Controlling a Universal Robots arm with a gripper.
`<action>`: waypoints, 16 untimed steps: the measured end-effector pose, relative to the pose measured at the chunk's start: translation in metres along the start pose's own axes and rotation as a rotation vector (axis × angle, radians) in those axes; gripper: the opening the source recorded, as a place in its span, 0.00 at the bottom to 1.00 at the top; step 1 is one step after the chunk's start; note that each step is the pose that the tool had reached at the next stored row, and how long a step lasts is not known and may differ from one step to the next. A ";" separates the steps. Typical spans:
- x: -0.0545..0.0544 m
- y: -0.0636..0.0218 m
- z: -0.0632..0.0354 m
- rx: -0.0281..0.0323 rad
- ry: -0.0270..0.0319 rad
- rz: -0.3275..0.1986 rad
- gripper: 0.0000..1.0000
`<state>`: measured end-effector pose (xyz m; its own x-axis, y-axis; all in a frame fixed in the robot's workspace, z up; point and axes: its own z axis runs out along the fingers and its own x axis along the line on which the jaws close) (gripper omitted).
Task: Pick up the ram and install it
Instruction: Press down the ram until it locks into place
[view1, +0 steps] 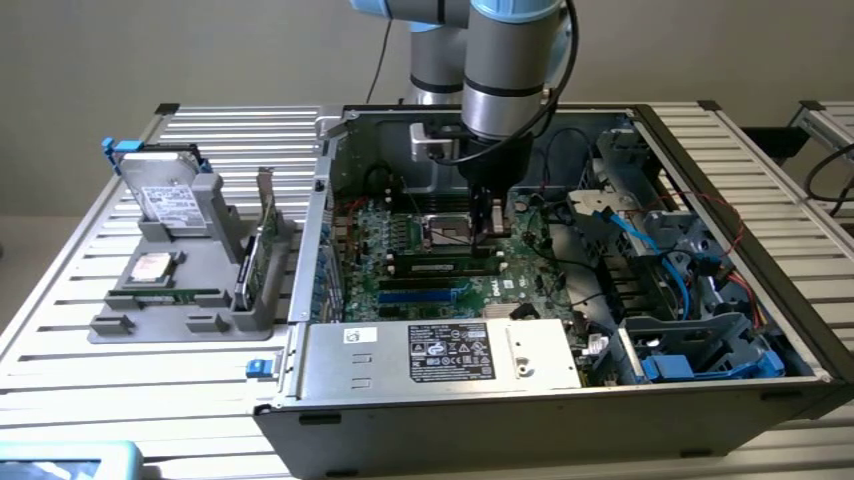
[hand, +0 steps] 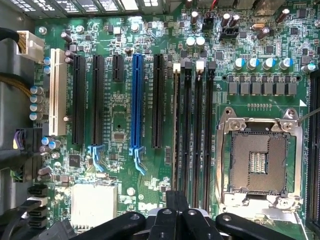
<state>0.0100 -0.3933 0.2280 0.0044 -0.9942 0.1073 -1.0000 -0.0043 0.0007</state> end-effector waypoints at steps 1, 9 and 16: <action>0.000 0.0000 0.0003 0.0003 -0.0005 0.000 0.11; 0.000 0.0003 0.0021 0.0022 -0.0027 0.000 0.11; 0.000 0.0005 0.0017 0.0036 -0.0038 0.000 0.11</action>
<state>0.0095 -0.3938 0.2264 0.0039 -0.9946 0.1035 -1.0000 -0.0042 -0.0029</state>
